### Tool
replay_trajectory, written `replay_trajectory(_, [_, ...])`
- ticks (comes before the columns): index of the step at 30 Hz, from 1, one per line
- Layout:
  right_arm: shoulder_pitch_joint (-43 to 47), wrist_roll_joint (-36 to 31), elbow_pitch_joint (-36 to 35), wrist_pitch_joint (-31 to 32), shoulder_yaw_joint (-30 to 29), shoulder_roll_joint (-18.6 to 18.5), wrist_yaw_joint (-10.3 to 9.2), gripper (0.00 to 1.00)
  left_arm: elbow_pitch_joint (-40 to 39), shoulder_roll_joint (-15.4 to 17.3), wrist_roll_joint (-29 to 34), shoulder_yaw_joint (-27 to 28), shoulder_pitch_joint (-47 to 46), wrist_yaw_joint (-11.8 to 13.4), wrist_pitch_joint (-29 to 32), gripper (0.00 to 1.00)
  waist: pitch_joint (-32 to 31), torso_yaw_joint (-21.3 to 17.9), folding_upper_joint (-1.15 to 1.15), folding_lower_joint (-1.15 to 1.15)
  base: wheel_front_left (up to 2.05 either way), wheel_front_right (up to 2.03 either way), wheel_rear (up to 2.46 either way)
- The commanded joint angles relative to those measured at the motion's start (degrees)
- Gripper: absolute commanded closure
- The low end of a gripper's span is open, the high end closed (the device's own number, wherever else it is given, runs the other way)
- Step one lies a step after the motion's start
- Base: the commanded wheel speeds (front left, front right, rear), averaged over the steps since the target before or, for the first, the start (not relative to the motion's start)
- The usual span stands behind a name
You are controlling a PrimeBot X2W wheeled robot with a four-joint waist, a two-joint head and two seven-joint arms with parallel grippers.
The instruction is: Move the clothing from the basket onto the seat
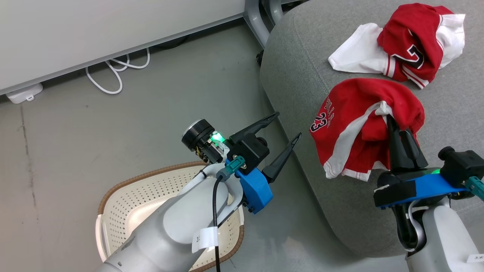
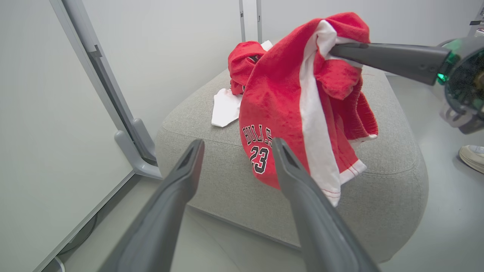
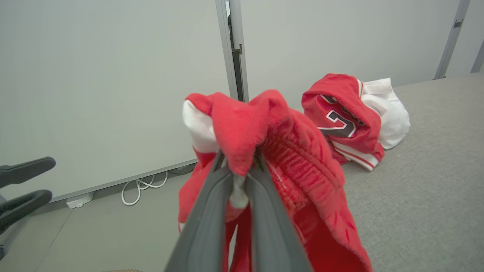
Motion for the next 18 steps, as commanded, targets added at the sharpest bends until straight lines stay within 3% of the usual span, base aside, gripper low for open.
replay_trajectory(1, [0.1,-0.4,-0.5,-0.2,-0.2,0.3,0.02,1.0,-0.1,0.1,0.0,-0.1,-0.9,-0.1,-0.1,0.0,0.1,0.0,0.0,0.0,0.0,0.0,0.0])
replay_trajectory(9, [-4.4,-1.0,-1.9,-0.2,0.0,-1.0,0.02,1.0,-1.2,0.8,0.7,1.0,-1.9,0.0,-0.1,0.0,2.8,0.5,0.0,0.0,0.0,0.0,0.0])
replay_trajectory(18, [-15.8,-3.4,-6.7,-0.2,-1.6,-5.5,0.02,1.0,-2.5,2.5,2.0,1.6,-5.0,0.2,-0.1,0.0,10.0,1.3,0.0,0.0,0.0,0.0,0.0])
